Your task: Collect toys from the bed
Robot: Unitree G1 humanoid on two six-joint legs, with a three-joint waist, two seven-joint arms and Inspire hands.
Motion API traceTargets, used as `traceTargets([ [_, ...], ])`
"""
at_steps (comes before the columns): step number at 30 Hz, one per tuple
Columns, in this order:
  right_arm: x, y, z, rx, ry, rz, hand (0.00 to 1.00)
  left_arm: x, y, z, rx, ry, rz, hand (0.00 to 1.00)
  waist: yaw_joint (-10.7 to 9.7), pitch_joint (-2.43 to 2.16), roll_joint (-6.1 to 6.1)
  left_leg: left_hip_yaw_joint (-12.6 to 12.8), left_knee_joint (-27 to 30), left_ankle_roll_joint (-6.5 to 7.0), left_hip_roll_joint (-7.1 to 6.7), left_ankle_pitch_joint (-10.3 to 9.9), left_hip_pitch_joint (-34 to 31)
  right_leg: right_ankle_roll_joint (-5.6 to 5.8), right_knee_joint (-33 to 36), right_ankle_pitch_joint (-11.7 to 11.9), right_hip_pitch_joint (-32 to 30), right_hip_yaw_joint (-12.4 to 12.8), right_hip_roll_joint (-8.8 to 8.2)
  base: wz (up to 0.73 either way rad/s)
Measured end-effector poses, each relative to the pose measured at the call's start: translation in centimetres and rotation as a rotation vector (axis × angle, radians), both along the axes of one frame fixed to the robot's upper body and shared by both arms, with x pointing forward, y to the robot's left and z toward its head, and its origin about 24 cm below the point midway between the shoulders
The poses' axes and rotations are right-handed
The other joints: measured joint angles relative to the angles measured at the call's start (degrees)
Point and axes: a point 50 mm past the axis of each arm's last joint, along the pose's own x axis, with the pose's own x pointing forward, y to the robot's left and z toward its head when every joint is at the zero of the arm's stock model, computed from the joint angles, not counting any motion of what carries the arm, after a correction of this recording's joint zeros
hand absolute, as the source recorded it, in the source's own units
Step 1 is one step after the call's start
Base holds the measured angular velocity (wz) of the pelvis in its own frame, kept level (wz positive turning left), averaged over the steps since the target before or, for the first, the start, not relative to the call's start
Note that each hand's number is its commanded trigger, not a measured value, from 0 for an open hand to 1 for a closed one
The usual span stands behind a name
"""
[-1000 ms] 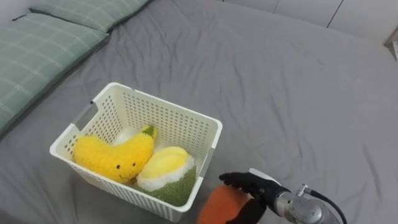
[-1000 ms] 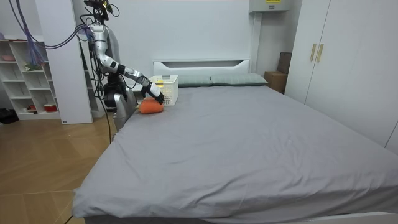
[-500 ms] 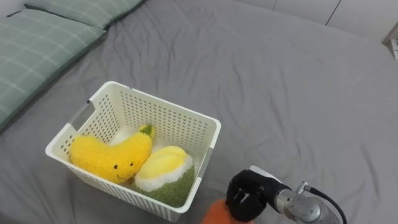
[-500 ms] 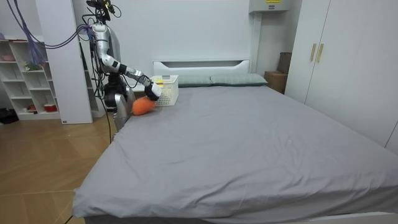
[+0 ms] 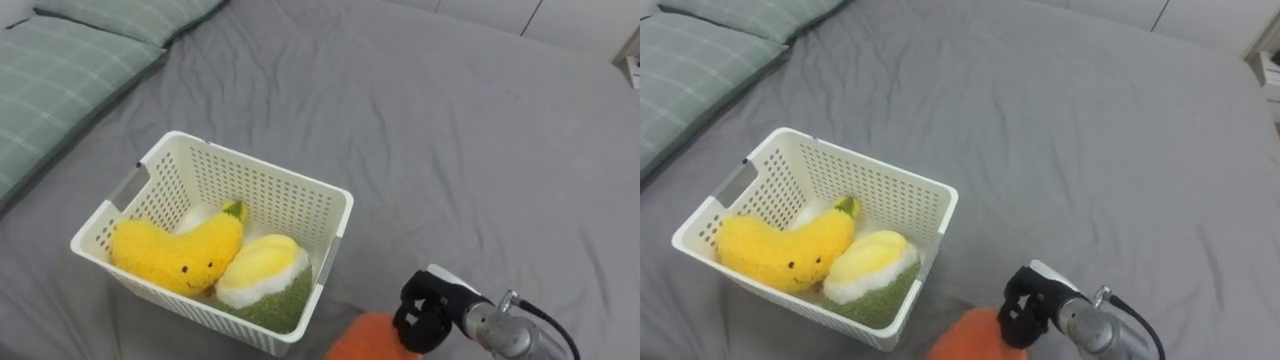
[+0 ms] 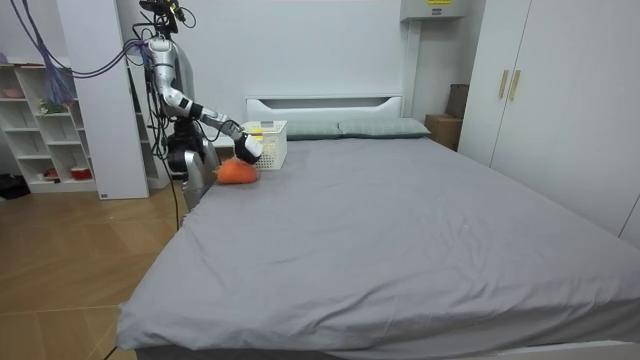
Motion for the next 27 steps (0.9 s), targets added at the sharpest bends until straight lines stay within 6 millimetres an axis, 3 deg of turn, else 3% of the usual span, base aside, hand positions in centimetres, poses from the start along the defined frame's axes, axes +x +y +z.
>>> traceTargets([
  [5, 0.6, -0.8, 0.7, -0.013, -0.058, -0.048, 1.00, -0.8, 0.6, 0.0, 0.010, 0.017, 0.038, 0.00, -0.7, -0.03, -0.22, 1.3, -0.1, 0.00, 0.19, 0.0, 0.4, 0.00, 0.0, 0.0, -0.1, 1.3, 0.19, -0.10],
  [8, 1.4, -1.4, 2.1, -0.019, -0.139, -0.078, 1.00, -1.8, 1.0, -0.2, 0.014, 0.049, 0.074, 0.00, -2.6, -0.17, -0.46, 1.4, -0.1, 0.01, 0.16, 0.0, 0.4, 0.03, 0.1, 0.1, -0.2, 1.5, 0.21, -0.02],
  [10, 2.5, -2.0, 4.5, -0.031, -0.251, -0.095, 1.00, -2.0, 1.3, -0.1, 0.020, 0.049, 0.095, 0.00, -4.2, -0.23, -0.57, 1.4, -0.1, 0.04, 0.16, 0.0, 0.4, 0.02, 0.1, 0.1, -0.3, 1.6, 0.19, 0.00],
  [16, 3.7, -4.2, 8.9, -0.080, -0.458, -0.143, 1.00, -1.7, 2.0, 0.2, 0.041, 0.027, 0.103, 0.00, -5.5, -0.43, -1.01, 1.6, -0.1, 0.05, 0.15, 0.0, 0.8, 0.03, 0.2, 0.1, -0.1, 1.7, 0.18, -0.01],
  [27, 5.0, -3.0, 15.3, -0.078, -0.750, -0.104, 1.00, -2.2, 2.0, 0.2, 0.043, 0.040, 0.100, 0.00, -6.5, -0.36, -1.17, 2.0, -0.5, 0.10, 0.22, -0.1, 1.3, 0.07, 0.3, 0.1, 0.1, 1.9, 0.17, -0.02],
])
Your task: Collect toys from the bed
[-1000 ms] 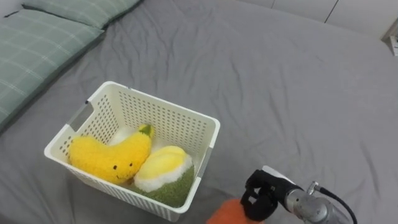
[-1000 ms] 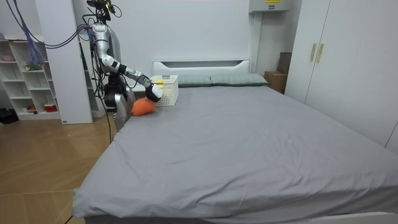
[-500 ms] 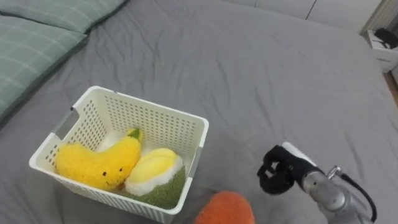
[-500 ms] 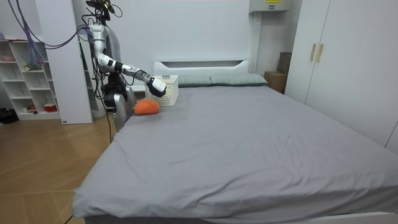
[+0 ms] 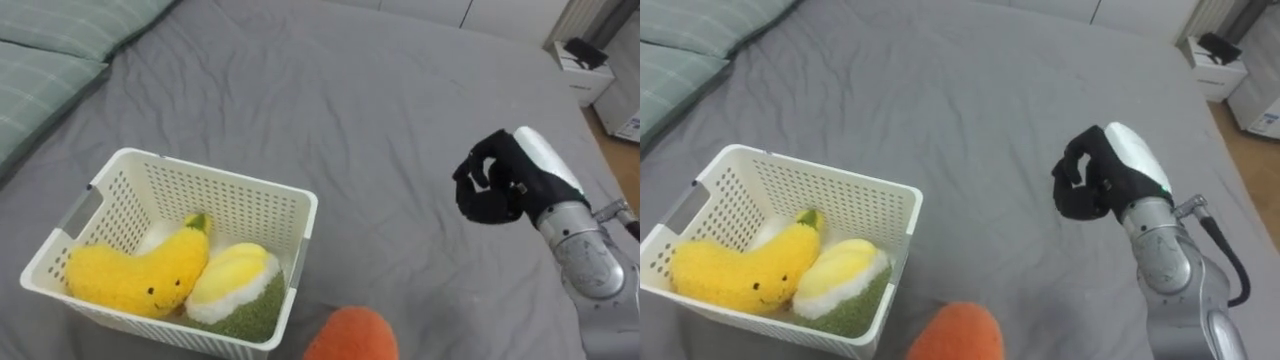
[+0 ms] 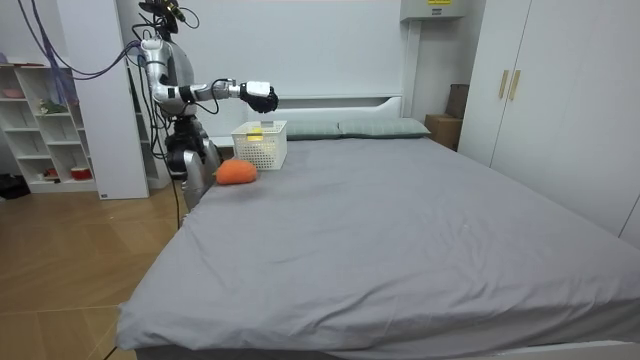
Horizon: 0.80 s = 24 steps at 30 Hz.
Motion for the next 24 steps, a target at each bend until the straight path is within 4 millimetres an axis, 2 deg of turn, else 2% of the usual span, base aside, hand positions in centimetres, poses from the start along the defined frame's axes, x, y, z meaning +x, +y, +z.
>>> traceTargets([
  [1, 0.1, 0.1, 0.5, -0.003, -0.022, 0.007, 0.45, 0.1, 0.0, 0.0, 0.000, -0.002, 0.000, 0.00, 0.0, 0.04, -0.01, -0.1, 0.0, 0.00, -0.01, 0.0, 0.0, 0.00, 0.0, 0.0, 0.1, -0.1, 0.00, 0.04],
  [2, 0.2, 0.2, 0.8, -0.001, -0.031, 0.011, 0.00, 0.1, 0.0, 0.0, 0.001, -0.002, -0.001, 0.00, 0.0, 0.06, 0.02, -0.2, 0.0, 0.00, -0.01, 0.0, 0.0, 0.00, 0.0, 0.0, 0.1, -0.1, 0.01, 0.04],
  [8, 1.2, 0.4, 2.5, -0.018, -0.093, 0.027, 0.00, 0.1, 0.0, 0.0, 0.001, -0.002, -0.001, 0.00, 0.2, 0.14, 0.13, -0.5, 0.1, 0.00, -0.02, 0.0, -0.1, 0.00, 0.0, 0.0, 0.2, -0.1, 0.03, 0.00],
  [9, 1.3, 0.5, 2.7, -0.003, -0.098, 0.032, 0.00, 0.1, 0.0, 0.0, 0.000, -0.004, -0.002, 0.00, 0.7, 0.16, 0.16, -0.5, 0.1, 0.00, -0.02, 0.0, -0.1, 0.00, 0.0, 0.0, 0.2, -0.1, 0.03, 0.00],
  [11, 1.4, 0.6, 2.5, 0.051, -0.093, 0.038, 0.00, 0.4, 0.0, 0.0, 0.001, -0.009, -0.002, 0.00, 1.2, 0.18, 0.18, -0.5, 0.1, 0.00, -0.01, 0.0, 0.0, 0.00, -0.1, 0.0, 0.2, -0.2, 0.00, 0.00],
  [14, 1.5, 1.4, 1.5, 0.099, -0.051, 0.072, 0.00, 0.4, -0.1, 0.0, -0.003, -0.011, 0.004, 0.00, 2.0, 0.47, 0.42, -0.4, 0.2, 0.00, -0.03, 0.0, 0.2, 0.02, -0.2, 0.0, 0.4, -0.2, 0.03, 0.00],
  [17, 0.9, 2.6, -0.5, 0.117, 0.040, 0.118, 0.00, 0.5, -0.3, -0.1, -0.004, -0.004, -0.018, 0.00, 2.5, 0.44, 0.39, -0.4, 0.2, 0.00, -0.02, 0.0, 0.1, 0.03, -0.2, 0.0, 0.4, -0.3, 0.02, 0.00],
  [20, 0.6, 3.4, -3.3, 0.110, 0.178, 0.151, 0.00, 0.4, -0.4, -0.1, -0.006, -0.001, -0.022, 0.00, 3.7, 0.57, 0.59, -0.5, 0.3, 0.05, -0.02, -0.1, -0.1, 0.03, -0.2, 0.0, 0.3, -0.3, 0.00, 0.00],
  [24, -0.8, 3.5, -8.2, 0.103, 0.428, 0.146, 0.00, 0.7, -0.4, 0.0, -0.006, -0.013, -0.028, 0.00, 5.3, 0.32, 0.45, -0.6, 0.6, 0.15, -0.06, -0.2, -0.5, 0.08, -0.2, 0.0, 0.1, -0.6, -0.42, 0.03],
])
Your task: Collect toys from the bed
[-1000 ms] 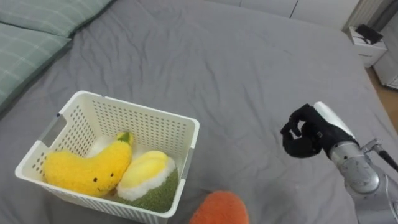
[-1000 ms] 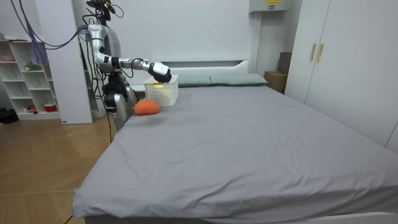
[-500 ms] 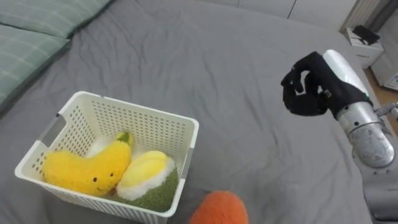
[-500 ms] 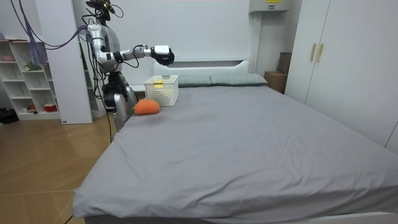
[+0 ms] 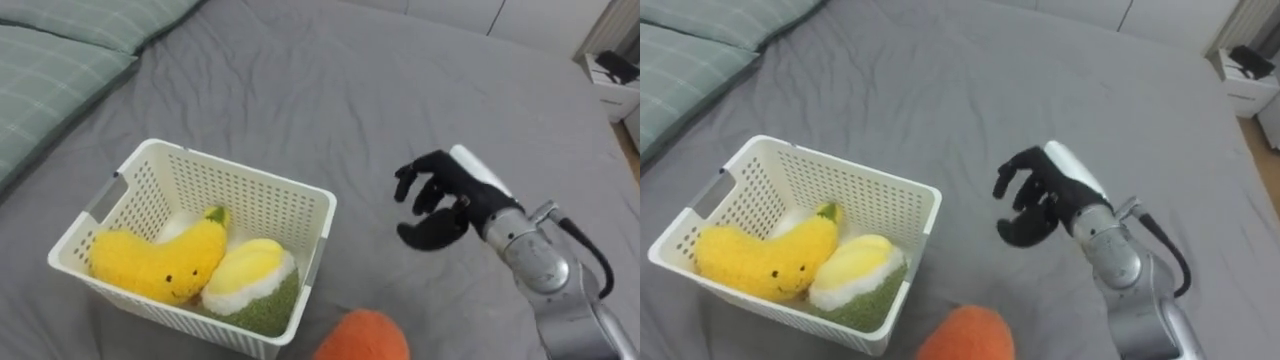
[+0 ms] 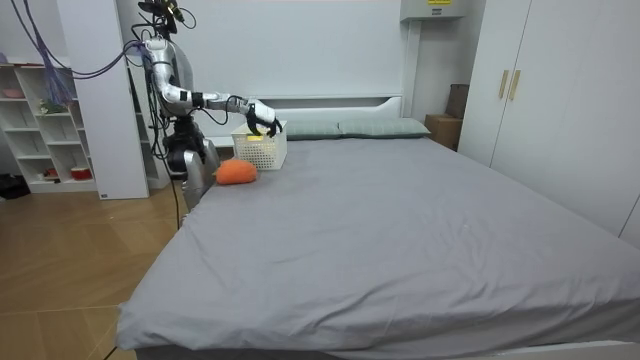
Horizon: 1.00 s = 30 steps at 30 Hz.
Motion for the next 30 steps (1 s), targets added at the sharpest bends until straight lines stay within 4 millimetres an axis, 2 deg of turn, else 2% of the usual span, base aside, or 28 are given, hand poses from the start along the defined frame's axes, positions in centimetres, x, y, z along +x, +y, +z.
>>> traceTargets([
  [4, -1.2, 0.3, -3.4, 0.012, 0.164, -0.017, 0.00, 0.3, -0.4, -0.1, -0.009, 0.000, -0.023, 0.00, 0.0, 0.03, 0.39, -0.9, 0.4, 0.05, -0.19, 0.0, -0.5, 0.12, -0.1, 0.1, 0.3, -1.9, -0.11, 0.13],
  [10, -2.6, 0.8, -6.1, 0.006, 0.299, -0.008, 0.00, 1.2, -1.3, -0.3, -0.030, -0.013, -0.054, 0.00, 0.1, 0.12, 0.76, -1.6, 0.8, 0.05, -0.23, 0.0, -0.6, 0.13, -0.1, 0.1, 0.6, -2.8, -0.07, 0.05],
  [15, -3.3, 0.8, -7.2, -0.026, 0.357, 0.005, 0.00, 1.3, -1.7, -0.4, -0.044, -0.014, -0.070, 0.00, 0.1, -0.12, 0.90, -1.6, 0.9, 0.06, -0.25, 0.0, -0.6, 0.13, -0.1, 0.1, 0.7, -2.8, -0.04, 0.00],
  [22, -4.0, 0.8, -8.3, -0.054, 0.415, 0.016, 0.00, 1.2, -2.0, -0.5, -0.050, 0.012, -0.086, 0.00, 0.4, -0.15, 0.83, -2.0, 1.0, 0.05, -0.29, 0.0, -0.6, 0.13, -0.2, 0.1, 0.9, -2.9, 0.02, 0.02],
  [23, -4.0, 0.8, -8.4, -0.055, 0.421, 0.015, 0.11, 1.1, -2.0, -0.5, -0.049, 0.014, -0.087, 0.00, 0.3, -0.15, 0.83, -2.0, 1.0, 0.05, -0.29, 0.0, -0.6, 0.13, -0.2, 0.1, 0.9, -2.9, 0.02, 0.00],
  [25, -4.2, 0.7, -9.0, -0.063, 0.458, 0.007, 0.95, 1.2, -2.0, -0.5, -0.048, 0.013, -0.088, 0.00, 0.5, -0.13, 0.57, -2.1, 1.0, 0.04, -0.29, 0.0, -0.6, 0.13, -0.2, 0.1, 0.9, -2.9, 0.03, 0.00],
  [26, -4.3, 0.7, -9.1, -0.063, 0.465, 0.005, 1.00, 1.2, -2.0, -0.5, -0.047, 0.013, -0.087, 0.00, 0.7, -0.11, 0.50, -2.1, 1.0, 0.04, -0.28, 0.0, -0.6, 0.13, -0.2, 0.1, 0.9, -2.9, 0.03, 0.00],
  [30, -4.7, 0.9, -9.8, -0.063, 0.500, -0.002, 1.00, 1.3, -1.9, -0.5, -0.034, 0.013, -0.084, 0.00, 1.8, -0.07, -0.11, -2.0, 1.0, 0.04, -0.29, 0.0, -0.6, 0.13, -0.2, 0.1, 0.7, -2.9, 0.03, 0.00],
])
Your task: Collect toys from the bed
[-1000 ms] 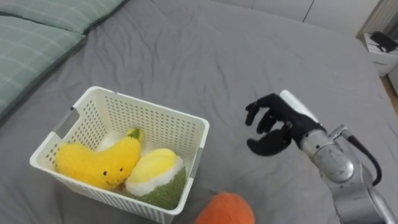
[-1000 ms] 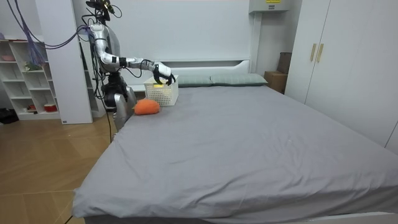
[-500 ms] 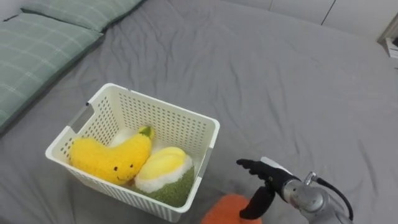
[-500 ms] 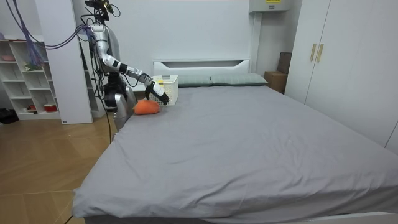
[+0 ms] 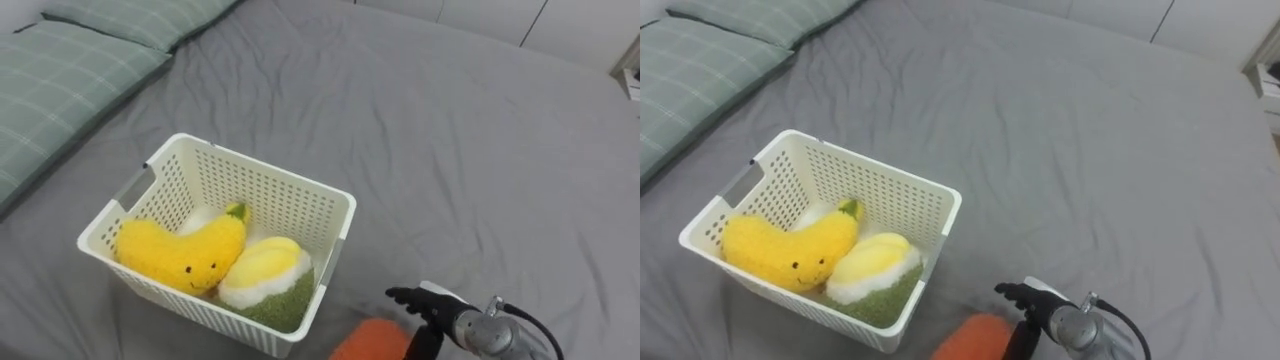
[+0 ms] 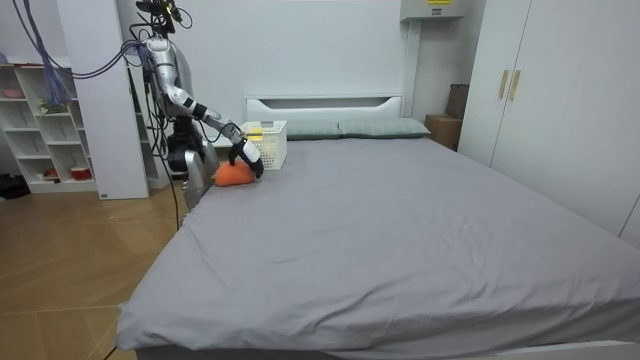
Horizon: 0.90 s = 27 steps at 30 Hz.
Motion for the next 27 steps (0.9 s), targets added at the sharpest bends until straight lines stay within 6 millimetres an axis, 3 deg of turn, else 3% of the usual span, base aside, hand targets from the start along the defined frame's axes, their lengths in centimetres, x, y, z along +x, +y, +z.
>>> traceTargets([
  [12, -0.7, 0.0, -1.3, -0.024, 0.044, -0.019, 1.00, 0.2, 0.1, 0.0, 0.005, -0.005, -0.001, 0.00, 1.2, 0.10, -0.11, -0.2, 0.0, -0.03, -0.02, 0.0, -0.5, 0.00, 0.0, 0.0, -0.4, -0.1, 0.04, 0.00],
  [27, -0.8, 0.4, -1.4, 0.002, 0.034, -0.022, 1.00, 0.2, 0.1, 0.0, -0.001, -0.004, 0.001, 0.00, 1.3, 0.26, 0.12, -1.0, 0.6, -0.04, -0.12, 0.0, -0.9, 0.00, 0.0, 0.0, -0.2, -0.3, 0.09, 0.02],
])
